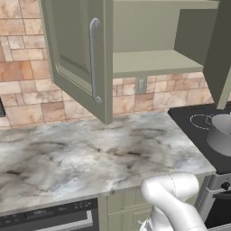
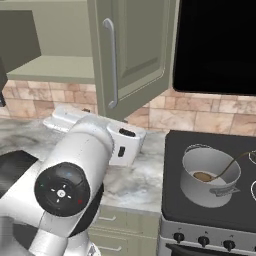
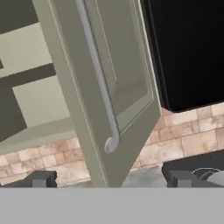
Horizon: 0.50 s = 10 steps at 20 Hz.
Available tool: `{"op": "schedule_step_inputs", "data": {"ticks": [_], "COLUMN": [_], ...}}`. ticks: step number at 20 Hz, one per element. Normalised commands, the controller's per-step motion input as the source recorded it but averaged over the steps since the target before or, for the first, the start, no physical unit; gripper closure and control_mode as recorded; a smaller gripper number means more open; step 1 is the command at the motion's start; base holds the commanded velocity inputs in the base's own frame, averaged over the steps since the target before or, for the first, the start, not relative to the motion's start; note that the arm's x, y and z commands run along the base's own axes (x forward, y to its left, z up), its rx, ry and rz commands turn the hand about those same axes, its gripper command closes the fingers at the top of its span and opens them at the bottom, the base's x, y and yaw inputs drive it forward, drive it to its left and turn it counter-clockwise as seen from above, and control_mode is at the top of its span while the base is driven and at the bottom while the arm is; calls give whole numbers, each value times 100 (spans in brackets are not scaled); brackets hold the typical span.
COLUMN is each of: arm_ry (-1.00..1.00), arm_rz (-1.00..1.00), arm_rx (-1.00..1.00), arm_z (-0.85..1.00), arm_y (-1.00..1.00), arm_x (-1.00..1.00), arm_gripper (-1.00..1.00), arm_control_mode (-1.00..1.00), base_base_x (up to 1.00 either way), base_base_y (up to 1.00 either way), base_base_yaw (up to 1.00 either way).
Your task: Open the cabinet and move the ladle to the pot. Then close the cabinet.
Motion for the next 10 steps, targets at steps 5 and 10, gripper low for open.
{"op": "schedule_step_inputs", "data": {"ticks": [5, 10], "arm_ry": [-3, 0], "arm_rz": [12, 17], "arm_rx": [29, 32], "arm_z": [0, 0], "arm_y": [-42, -17], "arm_x": [76, 81], "arm_gripper": [-100, -100], "arm_control_mode": [-100, -100], "base_base_x": [0, 0], "base_base_y": [0, 0], "base_base_yaw": [0, 0]}}
